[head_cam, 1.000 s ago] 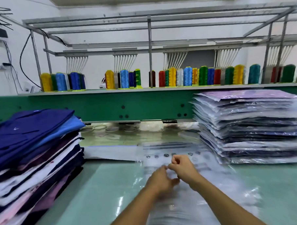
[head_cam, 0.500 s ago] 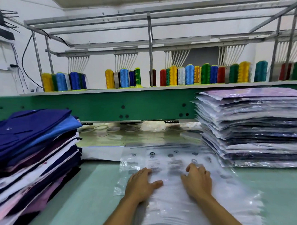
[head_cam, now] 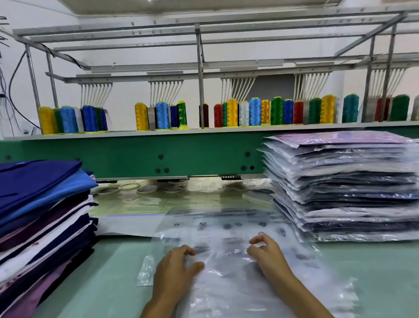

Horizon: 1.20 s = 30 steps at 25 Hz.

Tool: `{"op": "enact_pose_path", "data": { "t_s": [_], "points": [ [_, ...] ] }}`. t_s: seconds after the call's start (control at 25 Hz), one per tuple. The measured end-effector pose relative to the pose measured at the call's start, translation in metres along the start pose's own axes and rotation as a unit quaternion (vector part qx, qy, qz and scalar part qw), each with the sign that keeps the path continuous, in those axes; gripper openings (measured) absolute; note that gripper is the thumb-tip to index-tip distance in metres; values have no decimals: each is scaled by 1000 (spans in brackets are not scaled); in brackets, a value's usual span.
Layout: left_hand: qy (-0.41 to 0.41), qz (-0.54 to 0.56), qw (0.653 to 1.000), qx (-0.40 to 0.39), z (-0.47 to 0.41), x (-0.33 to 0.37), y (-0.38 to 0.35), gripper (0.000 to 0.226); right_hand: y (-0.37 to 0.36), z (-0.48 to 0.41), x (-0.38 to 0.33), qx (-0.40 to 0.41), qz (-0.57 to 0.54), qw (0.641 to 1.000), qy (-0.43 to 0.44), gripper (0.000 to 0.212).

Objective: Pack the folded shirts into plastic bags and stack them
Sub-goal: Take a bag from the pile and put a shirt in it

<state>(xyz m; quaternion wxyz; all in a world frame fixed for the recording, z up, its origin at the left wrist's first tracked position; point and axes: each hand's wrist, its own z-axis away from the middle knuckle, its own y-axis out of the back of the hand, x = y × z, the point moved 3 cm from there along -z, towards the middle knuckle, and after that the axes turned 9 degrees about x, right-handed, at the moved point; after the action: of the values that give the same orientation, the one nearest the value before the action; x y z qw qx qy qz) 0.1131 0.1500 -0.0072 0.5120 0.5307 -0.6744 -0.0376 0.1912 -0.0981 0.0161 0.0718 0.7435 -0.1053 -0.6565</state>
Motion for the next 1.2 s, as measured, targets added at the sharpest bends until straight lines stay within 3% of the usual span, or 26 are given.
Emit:
{"op": "enact_pose_path", "data": {
  "t_s": [0.24,0.44,0.64,1.04,1.2],
  "points": [
    [-141,104,984,-41,8,25,-5,16,-8,8,-4,-1,-124,992,-7,16],
    [-243,135,958,-68,20,57,-9,26,-23,21,-14,-52,-174,983,-14,22],
    [-264,136,954,-38,21,62,-6,14,-39,25,-13,-97,-126,987,-18,13],
    [-318,97,943,37,26,75,1,12,-45,27,-13,-110,-190,975,-34,15],
    [-287,69,954,52,24,72,4,10,-45,20,-12,-102,-202,973,-38,9]
  ]
}}
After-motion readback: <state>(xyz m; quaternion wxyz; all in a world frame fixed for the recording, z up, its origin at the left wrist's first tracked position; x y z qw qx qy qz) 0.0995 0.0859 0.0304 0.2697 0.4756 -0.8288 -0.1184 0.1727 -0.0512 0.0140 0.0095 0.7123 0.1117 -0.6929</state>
